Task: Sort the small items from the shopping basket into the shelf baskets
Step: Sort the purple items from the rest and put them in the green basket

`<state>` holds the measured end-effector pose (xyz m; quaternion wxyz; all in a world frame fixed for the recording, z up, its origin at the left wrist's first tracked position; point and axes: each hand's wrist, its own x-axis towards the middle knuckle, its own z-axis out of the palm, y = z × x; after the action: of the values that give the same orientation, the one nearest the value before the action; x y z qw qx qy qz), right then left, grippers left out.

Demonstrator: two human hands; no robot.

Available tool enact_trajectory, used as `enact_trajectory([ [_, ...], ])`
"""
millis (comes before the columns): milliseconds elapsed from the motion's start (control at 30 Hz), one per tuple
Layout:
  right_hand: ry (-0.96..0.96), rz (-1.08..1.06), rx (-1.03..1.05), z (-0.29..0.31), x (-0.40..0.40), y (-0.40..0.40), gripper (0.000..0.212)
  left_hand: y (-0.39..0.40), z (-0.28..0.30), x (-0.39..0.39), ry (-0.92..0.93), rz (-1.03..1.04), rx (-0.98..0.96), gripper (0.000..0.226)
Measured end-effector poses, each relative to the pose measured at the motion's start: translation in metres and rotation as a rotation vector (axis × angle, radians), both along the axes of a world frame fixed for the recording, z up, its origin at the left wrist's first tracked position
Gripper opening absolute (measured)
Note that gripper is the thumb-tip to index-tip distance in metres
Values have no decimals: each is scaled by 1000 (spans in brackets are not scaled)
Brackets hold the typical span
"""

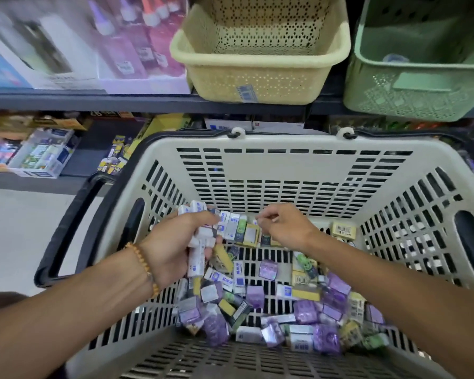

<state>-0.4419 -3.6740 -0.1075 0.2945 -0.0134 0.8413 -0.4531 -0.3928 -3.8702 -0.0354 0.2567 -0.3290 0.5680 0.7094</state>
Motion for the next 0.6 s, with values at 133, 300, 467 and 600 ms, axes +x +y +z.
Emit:
enact_trajectory([
  [133,-296,27,-344,30,16,-4,18,9,-1,-5,32,136,14,13],
  [300,-257,101,-388,44,31,-17,20,11,2,-10,57,168,89,9],
  [467,-156,70,-317,37,34,-3,11,10,6,-12,98,124,60,9],
  [600,-155,-216,-52,10,26,29,10,4,13,-20,71,91,23,8],
])
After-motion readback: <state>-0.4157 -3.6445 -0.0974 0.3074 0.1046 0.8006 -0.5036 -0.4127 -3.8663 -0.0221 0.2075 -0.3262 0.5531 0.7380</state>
